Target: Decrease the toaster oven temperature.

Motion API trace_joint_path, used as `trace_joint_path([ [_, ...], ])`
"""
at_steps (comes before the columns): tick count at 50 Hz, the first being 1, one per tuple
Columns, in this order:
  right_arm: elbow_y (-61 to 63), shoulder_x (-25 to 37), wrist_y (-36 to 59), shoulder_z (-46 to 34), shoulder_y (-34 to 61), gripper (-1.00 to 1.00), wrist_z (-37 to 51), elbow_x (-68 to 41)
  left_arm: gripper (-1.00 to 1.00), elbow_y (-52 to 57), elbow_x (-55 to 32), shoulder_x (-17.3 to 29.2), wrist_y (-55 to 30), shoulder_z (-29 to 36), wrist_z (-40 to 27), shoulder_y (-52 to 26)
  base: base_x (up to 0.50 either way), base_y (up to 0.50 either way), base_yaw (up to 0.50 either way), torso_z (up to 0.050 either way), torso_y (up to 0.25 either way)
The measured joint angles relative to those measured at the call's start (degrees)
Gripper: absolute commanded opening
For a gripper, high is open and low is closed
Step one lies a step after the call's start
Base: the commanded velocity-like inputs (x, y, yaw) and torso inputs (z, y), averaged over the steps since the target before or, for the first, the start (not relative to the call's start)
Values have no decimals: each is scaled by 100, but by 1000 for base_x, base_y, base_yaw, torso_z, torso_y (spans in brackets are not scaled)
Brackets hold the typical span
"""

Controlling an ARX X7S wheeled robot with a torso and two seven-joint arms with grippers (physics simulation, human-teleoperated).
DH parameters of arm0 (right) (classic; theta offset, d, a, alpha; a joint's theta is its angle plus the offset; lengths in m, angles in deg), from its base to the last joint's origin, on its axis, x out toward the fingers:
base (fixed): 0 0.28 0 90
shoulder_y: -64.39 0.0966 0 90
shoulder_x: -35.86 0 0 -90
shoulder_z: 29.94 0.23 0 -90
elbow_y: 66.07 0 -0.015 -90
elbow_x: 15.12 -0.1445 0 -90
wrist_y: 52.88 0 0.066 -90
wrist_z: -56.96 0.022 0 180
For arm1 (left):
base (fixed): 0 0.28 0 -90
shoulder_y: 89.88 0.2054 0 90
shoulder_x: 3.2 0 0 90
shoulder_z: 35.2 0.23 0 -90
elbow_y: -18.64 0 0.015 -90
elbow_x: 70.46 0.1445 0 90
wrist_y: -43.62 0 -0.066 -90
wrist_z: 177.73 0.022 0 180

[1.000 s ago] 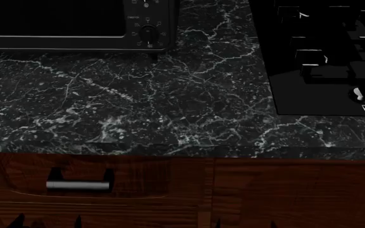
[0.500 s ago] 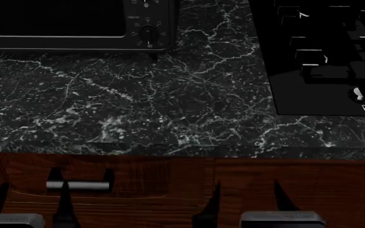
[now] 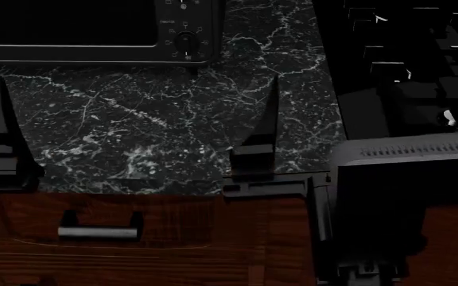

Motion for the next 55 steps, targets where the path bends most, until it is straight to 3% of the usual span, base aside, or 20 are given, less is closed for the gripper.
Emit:
trace_joint_path([
  [55, 630, 232, 641, -228, 289, 100, 305, -304, 100, 171, -192, 302, 103, 44, -128, 152, 0, 205, 0, 0, 0],
])
